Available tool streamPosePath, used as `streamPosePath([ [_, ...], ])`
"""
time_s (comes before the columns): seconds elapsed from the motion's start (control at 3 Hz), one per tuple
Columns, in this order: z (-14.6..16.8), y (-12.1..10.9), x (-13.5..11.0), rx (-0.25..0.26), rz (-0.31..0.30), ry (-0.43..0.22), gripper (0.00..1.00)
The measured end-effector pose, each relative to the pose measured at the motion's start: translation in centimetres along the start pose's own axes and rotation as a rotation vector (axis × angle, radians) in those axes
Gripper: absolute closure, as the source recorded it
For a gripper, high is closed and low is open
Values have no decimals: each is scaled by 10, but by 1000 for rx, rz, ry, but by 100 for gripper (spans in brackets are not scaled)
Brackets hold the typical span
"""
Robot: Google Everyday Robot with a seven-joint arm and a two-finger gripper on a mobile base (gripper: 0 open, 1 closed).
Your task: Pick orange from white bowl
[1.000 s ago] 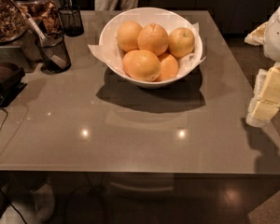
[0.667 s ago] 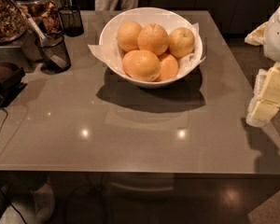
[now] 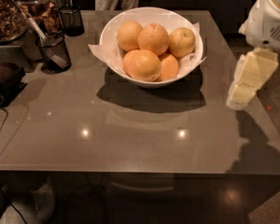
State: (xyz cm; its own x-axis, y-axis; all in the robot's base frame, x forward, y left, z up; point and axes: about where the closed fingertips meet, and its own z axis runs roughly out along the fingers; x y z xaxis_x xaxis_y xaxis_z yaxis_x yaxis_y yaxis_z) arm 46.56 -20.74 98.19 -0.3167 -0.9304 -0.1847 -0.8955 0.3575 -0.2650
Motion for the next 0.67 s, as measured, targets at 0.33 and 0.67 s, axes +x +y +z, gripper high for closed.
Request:
streamPosePath([
  [0.33, 9, -28, -16, -3, 137, 47, 0],
  [0.67, 8, -30, -22, 8, 172, 34, 0],
])
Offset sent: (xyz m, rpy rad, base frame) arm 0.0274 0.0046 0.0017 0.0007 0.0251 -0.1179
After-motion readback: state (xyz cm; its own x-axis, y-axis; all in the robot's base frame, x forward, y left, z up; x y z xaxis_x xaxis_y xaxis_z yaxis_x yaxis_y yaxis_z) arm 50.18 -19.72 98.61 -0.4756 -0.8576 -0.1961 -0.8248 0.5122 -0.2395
